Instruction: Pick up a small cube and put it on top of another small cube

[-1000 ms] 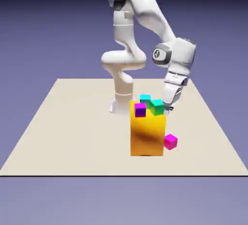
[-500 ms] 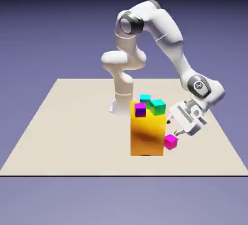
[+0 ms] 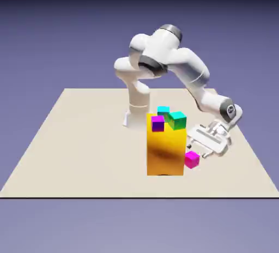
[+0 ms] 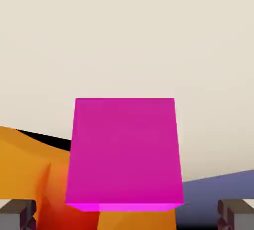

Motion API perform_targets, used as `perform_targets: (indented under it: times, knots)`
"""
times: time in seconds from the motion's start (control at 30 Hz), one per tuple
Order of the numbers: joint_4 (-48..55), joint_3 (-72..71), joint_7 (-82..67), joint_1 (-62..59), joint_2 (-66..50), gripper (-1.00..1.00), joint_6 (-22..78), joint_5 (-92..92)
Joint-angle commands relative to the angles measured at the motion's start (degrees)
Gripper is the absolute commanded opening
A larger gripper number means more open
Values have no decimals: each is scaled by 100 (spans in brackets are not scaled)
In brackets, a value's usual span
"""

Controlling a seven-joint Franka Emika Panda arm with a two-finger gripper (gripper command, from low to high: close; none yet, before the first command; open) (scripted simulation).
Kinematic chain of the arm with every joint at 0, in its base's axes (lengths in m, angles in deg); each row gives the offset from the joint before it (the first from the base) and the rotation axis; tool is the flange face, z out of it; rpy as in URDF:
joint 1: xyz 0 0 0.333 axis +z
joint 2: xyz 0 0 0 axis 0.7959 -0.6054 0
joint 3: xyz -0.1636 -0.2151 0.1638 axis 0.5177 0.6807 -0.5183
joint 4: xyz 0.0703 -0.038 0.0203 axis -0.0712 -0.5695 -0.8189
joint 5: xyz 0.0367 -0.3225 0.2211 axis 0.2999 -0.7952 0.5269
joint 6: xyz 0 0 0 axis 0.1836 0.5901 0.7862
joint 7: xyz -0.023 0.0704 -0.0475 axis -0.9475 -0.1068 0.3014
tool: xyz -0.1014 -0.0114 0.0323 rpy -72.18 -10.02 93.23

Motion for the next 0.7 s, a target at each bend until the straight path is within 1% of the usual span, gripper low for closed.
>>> perform_targets:
  times: [0.0, 0.03, 0.13, 0.17, 0.47, 0.67]
  knots:
    - [0, 0, 0, 0, 0, -100, 0, 0]
    - [0, 0, 0, 0, 0, -100, 0, 0]
    - [61, -336, -64, 367, 438, -100, 83, 746]
    - [68, -286, -85, 307, 522, -100, 3, 843]
    - [-142, 873, 231, 1150, 2274, -100, -1550, 2986]
    - [-107, 2090, 414, 1786, 3430, -100, -2524, 4481]
